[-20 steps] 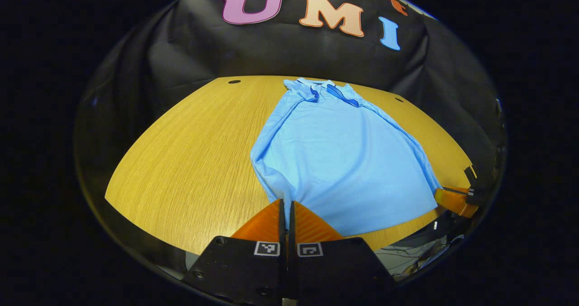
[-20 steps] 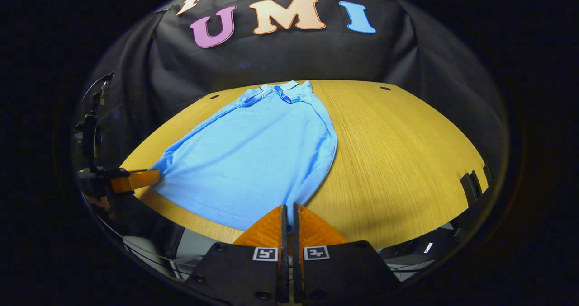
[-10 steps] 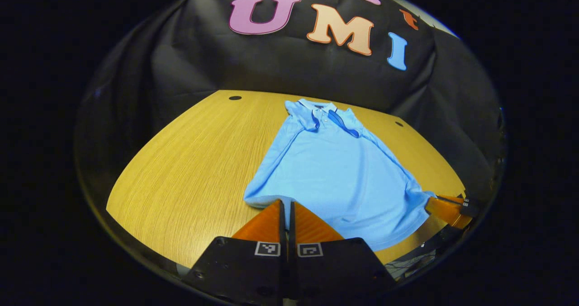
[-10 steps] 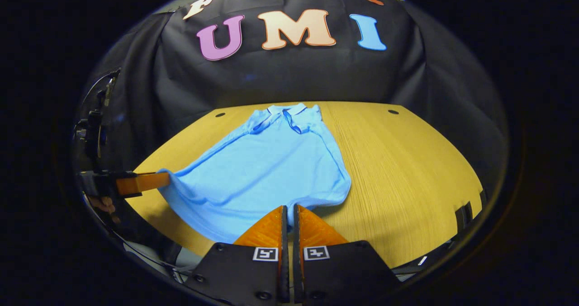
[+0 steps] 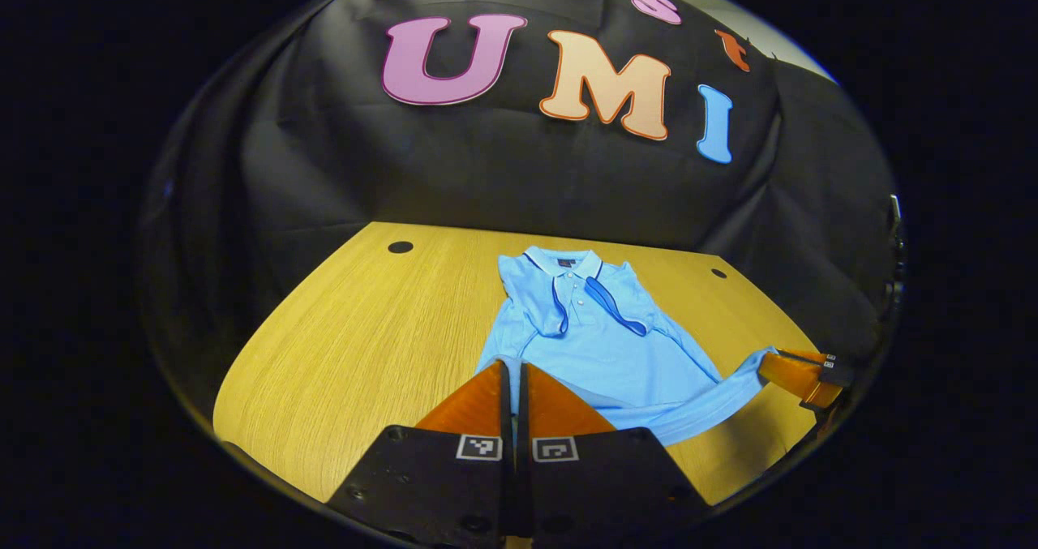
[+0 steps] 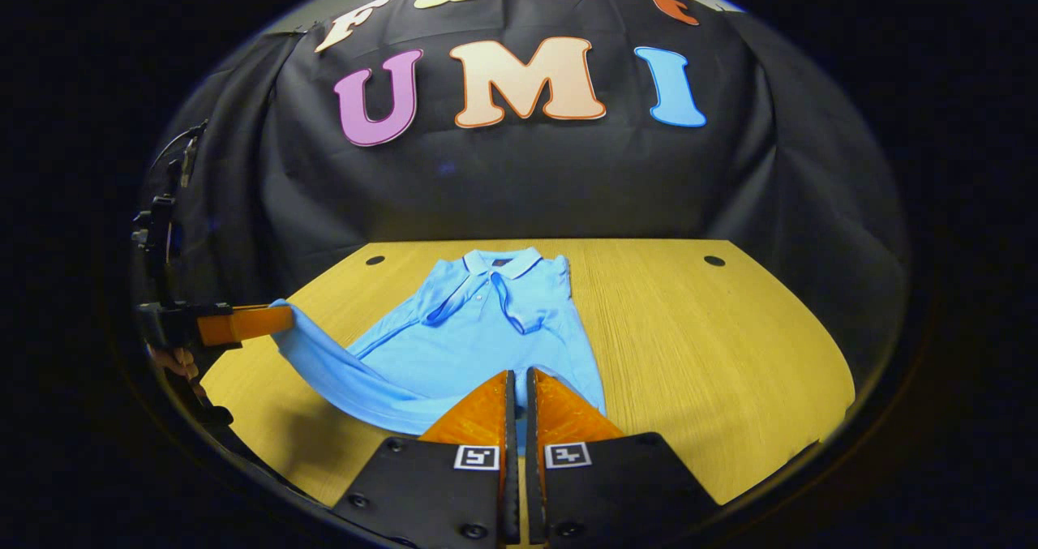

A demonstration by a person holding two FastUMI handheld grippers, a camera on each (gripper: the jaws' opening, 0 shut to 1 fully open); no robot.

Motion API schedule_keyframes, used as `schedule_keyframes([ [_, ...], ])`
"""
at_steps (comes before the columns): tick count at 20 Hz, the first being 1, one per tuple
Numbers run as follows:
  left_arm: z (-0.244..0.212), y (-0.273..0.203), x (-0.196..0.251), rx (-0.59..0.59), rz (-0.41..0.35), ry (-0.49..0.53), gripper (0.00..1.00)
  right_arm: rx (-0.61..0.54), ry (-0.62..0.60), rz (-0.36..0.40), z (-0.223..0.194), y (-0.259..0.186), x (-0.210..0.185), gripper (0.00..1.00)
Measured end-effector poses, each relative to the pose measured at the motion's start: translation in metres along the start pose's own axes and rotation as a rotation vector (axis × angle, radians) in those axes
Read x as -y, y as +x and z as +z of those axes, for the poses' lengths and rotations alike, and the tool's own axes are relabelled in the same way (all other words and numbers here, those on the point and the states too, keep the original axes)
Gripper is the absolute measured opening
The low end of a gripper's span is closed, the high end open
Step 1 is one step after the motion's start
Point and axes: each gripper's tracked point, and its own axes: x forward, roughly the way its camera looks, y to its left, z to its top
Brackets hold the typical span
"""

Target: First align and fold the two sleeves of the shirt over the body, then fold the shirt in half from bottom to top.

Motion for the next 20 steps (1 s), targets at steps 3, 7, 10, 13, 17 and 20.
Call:
schedule_keyframes([
  [3,0.025,0.029,0.004,0.017,0.011,0.003,0.0,0.019,0.012,0.003,0.029,0.036,0.014,0.06],
  [7,0.059,0.073,0.007,0.033,0.037,-0.009,0.0,0.018,0.001,0.02,0.059,0.091,0.033,0.06],
  [10,0.082,0.111,0.007,0.043,0.056,0.001,0.0,0.026,-0.011,0.033,0.082,0.132,0.044,0.06],
  [13,0.099,0.152,0.005,0.045,0.072,0.015,0.0,0.018,-0.019,0.045,0.096,0.176,0.051,0.06],
  [17,0.1,0.211,-0.008,0.007,0.101,0.029,0.0,-0.003,-0.016,0.061,0.098,0.239,0.057,0.06],
  [20,0.088,0.253,-0.021,-0.038,0.122,0.031,0.0,-0.031,0.005,0.059,0.088,0.278,0.062,0.06],
])
